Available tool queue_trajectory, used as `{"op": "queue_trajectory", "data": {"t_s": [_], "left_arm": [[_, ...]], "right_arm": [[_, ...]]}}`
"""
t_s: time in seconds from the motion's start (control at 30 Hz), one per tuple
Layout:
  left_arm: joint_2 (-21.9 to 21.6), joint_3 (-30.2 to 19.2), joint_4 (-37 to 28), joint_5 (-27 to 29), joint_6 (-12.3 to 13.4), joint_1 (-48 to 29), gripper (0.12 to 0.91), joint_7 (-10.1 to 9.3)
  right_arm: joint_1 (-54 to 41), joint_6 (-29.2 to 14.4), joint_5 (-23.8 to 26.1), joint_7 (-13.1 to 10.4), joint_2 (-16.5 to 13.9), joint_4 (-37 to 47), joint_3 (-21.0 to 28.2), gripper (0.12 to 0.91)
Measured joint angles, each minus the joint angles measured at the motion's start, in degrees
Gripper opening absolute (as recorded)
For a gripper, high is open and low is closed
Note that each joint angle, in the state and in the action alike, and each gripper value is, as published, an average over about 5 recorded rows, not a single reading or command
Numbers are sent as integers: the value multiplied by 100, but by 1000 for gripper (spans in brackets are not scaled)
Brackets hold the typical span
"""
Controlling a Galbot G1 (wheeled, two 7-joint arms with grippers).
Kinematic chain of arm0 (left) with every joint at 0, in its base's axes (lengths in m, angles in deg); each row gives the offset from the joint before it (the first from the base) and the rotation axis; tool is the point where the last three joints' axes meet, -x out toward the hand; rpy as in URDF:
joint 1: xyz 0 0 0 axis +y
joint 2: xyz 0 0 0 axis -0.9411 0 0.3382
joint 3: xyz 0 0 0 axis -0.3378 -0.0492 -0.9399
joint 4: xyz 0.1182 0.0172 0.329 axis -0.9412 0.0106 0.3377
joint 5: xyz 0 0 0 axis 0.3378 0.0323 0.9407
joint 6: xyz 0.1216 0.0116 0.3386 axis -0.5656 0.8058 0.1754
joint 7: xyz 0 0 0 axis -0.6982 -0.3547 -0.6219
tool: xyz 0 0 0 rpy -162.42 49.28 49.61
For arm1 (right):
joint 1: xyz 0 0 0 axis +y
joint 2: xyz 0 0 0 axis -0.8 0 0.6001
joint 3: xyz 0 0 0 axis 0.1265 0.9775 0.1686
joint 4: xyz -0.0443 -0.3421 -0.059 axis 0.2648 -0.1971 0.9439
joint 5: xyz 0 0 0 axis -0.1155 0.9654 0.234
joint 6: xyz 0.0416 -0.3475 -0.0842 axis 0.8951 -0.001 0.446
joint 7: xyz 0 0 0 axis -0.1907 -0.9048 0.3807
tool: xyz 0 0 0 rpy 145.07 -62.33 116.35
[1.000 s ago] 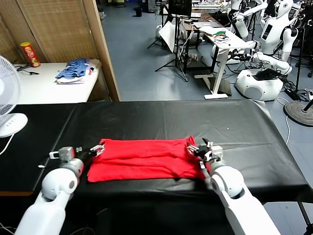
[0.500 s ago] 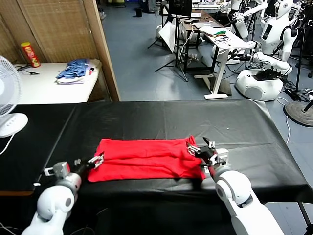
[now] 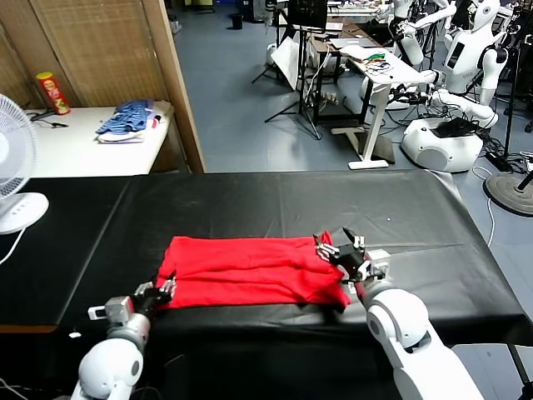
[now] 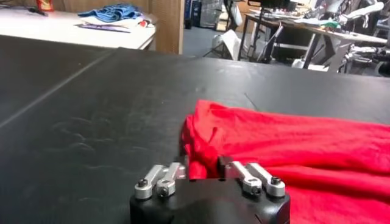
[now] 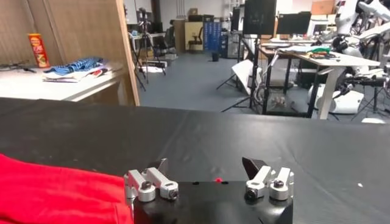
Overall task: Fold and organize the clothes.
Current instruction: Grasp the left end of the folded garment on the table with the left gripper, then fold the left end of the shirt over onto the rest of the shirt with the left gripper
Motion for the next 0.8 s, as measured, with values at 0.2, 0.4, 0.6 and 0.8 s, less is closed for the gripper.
{"op": "queue_trajectory", "data": {"t_s": [0.2, 0.4, 0.6, 0.8], "left_arm": [[-188, 114, -231, 480, 181, -118, 158, 128], [-915, 491, -486, 671, 388, -40, 150, 207], [-1762, 780, -606, 752, 464, -25, 150, 134], [-1737, 556, -157, 495, 273, 24, 150, -161]], "right_arm": [[26, 9, 7, -10, 19, -99, -44, 798], [132, 21, 14, -23, 37, -216, -96, 798], [243, 23, 121, -23, 83, -294, -79, 798], [386, 20, 307, -16, 147, -354, -103, 798]]}}
